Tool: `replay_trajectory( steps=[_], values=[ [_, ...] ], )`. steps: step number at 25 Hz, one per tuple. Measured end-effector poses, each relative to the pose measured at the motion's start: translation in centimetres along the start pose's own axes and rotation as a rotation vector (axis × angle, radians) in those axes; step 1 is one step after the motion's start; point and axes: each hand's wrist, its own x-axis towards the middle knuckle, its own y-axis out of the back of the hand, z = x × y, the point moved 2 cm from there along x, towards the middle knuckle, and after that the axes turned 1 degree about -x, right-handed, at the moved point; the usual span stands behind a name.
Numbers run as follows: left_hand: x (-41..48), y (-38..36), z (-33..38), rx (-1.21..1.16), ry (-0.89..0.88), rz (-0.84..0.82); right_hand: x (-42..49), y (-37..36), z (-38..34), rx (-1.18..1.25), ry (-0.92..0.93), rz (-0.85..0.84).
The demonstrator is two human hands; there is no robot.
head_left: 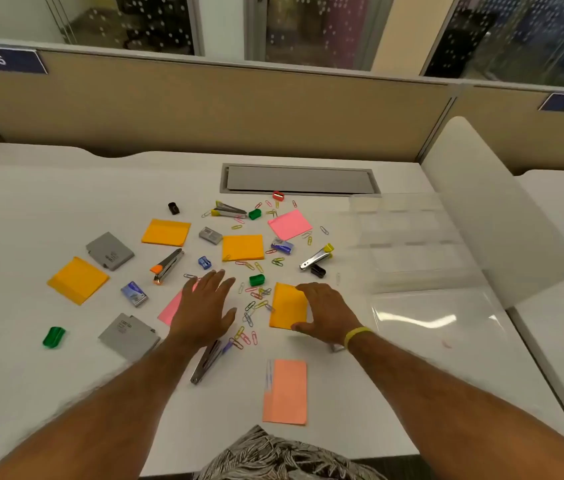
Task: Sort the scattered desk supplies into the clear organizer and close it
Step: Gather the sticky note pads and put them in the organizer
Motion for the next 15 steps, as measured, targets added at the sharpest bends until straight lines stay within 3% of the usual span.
replay_trajectory(
  steps=[15],
  values=[
    [2.2,-0.3,0.1,-0.047,0.002,-0.001,6.1,0.2,0.9,-0.236,-0.016,-0.276]
  ],
)
